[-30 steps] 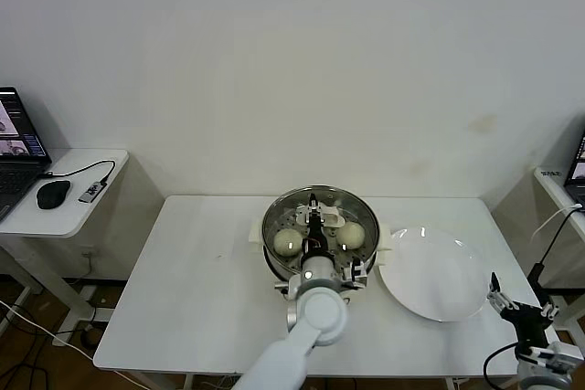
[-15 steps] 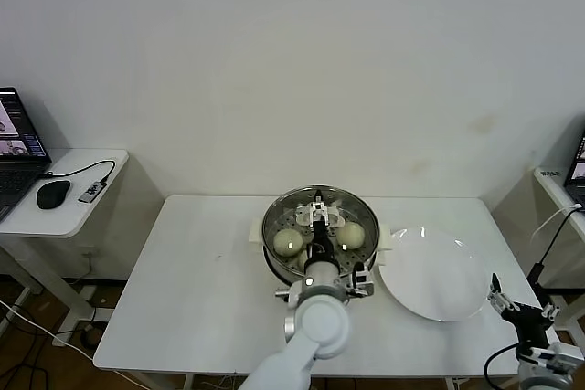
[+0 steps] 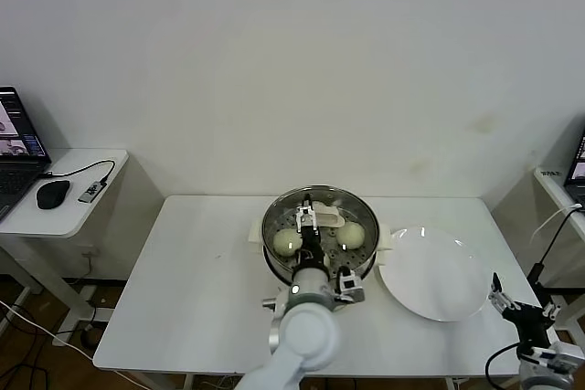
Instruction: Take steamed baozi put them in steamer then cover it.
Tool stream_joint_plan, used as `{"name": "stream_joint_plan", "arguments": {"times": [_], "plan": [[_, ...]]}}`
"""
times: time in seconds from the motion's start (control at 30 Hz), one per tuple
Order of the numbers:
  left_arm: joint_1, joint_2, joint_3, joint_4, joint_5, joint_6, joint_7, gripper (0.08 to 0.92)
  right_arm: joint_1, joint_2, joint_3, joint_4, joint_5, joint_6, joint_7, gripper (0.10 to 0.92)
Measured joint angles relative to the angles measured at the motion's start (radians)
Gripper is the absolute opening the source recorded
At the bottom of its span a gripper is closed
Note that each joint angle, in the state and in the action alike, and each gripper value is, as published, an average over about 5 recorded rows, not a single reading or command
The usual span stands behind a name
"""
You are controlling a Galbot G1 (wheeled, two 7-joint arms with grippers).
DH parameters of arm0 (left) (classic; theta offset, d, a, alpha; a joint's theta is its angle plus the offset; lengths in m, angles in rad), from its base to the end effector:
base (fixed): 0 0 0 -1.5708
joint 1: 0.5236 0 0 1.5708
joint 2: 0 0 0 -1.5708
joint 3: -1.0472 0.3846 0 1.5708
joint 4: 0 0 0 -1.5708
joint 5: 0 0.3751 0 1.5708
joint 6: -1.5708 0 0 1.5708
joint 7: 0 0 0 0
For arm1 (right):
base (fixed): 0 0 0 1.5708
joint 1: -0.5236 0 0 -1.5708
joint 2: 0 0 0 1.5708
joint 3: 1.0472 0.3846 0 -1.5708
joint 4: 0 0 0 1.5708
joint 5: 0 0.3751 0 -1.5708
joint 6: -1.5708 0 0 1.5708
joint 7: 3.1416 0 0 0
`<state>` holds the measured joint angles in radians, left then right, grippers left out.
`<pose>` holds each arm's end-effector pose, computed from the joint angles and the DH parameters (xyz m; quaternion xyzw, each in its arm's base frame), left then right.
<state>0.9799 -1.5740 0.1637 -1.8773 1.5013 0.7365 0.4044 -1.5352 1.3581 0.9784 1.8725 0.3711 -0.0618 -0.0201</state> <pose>0.2940 -0.2278 -0.2515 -0.0601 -0.7899 -0.6086 0.0444 0.1746 -0.2114 -0.3573 -0.1665 -0.9839 -0.0059 0.0646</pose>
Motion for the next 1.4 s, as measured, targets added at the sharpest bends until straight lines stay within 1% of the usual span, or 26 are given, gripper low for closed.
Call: {"name": "stream_joint_plan", "arguments": {"times": [0.2,0.37,0.57,0.7,0.87,1.0,1.23,1.4], "plan": [[0.036,0.035,-0.048,-0.099,-0.071,0.000,-0.005,0.823,-0.009,-0.012,-0.005,0.011,0.010,0.000,-0.006,0.823],[0.078,0.084,-0.141,-0.171,-0.229,-0.021,-0.067,0.823,-0.026,-0.030,-0.027,0.025,0.032,0.000,-0.017,0.823],[0.138,0.153,-0.314,-0.197,-0.523,-0.152,-0.174,0.823,-0.058,-0.070,-0.072,0.048,0.061,-0.006,-0.035,0.823],[0.188,0.178,-0.436,-0.189,-0.747,-0.261,-0.250,0.823,-0.081,-0.102,-0.104,0.064,0.068,-0.005,-0.041,0.823],[0.277,0.187,-0.564,-0.182,-0.996,-0.377,-0.314,0.823,-0.115,-0.127,-0.144,0.082,0.060,0.005,-0.043,0.823],[0.367,0.189,-0.628,-0.181,-1.157,-0.435,-0.347,0.823,-0.145,-0.143,-0.172,0.085,0.050,0.020,-0.044,0.823],[0.532,0.180,-0.673,-0.188,-1.322,-0.493,-0.376,0.823,-0.203,-0.178,-0.200,0.116,0.050,0.004,-0.048,0.823],[0.608,0.177,-0.690,-0.194,-1.381,-0.504,-0.393,0.823,-0.234,-0.195,-0.221,0.152,0.054,-0.028,-0.051,0.823]]}}
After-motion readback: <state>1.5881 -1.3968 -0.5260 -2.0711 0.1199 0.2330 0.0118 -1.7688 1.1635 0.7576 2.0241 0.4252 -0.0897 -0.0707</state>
